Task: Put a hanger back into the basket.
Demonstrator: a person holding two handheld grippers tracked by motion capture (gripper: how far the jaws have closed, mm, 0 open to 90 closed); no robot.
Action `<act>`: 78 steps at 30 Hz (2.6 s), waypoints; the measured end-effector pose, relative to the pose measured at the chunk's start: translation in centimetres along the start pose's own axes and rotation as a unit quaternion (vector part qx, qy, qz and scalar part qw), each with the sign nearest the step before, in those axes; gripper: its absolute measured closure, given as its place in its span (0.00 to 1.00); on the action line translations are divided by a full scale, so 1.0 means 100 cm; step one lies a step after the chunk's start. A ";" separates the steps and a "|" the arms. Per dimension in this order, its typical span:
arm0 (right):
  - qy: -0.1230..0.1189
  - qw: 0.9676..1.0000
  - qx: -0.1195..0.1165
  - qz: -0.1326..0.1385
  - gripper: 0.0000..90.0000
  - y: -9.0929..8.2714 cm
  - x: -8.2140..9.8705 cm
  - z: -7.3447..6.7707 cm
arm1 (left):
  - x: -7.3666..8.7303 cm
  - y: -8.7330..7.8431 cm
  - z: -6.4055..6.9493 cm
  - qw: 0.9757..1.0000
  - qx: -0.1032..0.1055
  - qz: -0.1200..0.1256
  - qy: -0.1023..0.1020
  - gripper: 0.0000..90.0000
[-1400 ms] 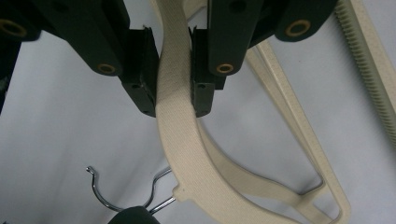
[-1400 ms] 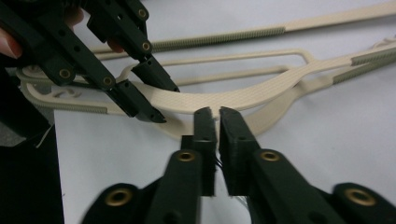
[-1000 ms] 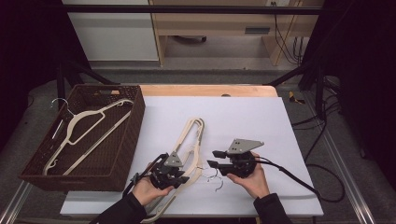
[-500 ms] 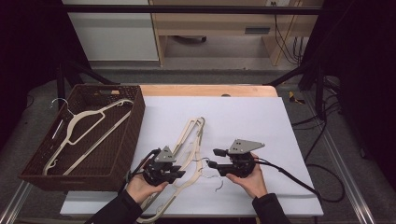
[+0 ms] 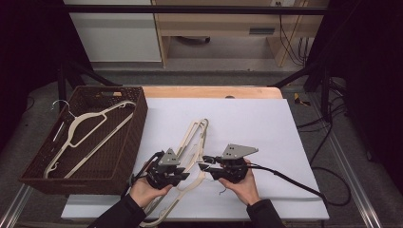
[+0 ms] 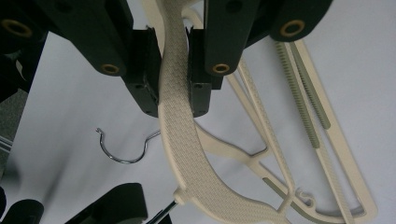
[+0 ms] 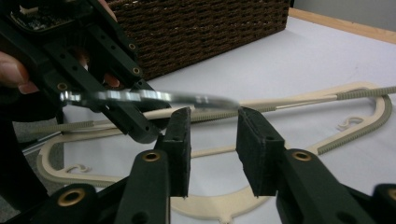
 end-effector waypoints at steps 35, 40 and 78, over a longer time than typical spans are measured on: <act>-0.021 1.000 0.001 -0.016 0.75 0.000 -0.002 -0.005 | -0.003 -0.019 0.000 0.996 -0.090 -0.019 -0.001 0.88; -0.020 0.999 0.012 -0.032 0.66 0.000 0.001 -0.003 | -0.001 -0.032 -0.014 0.995 -0.102 -0.013 -0.020 0.90; 0.031 0.993 0.112 0.037 0.19 -0.072 -0.005 0.031 | -0.016 -0.123 -0.038 0.988 -0.083 0.120 -0.048 0.96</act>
Point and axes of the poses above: each handheld gripper's, and its own axes: y roughly forward along the jaws, x roughly out of its underside, z roughly to its right, the point moved 3 cm from there along y, roughly forward along the jaws, and after that the axes turned 6 degrees about -x, right-handed, at the moved point
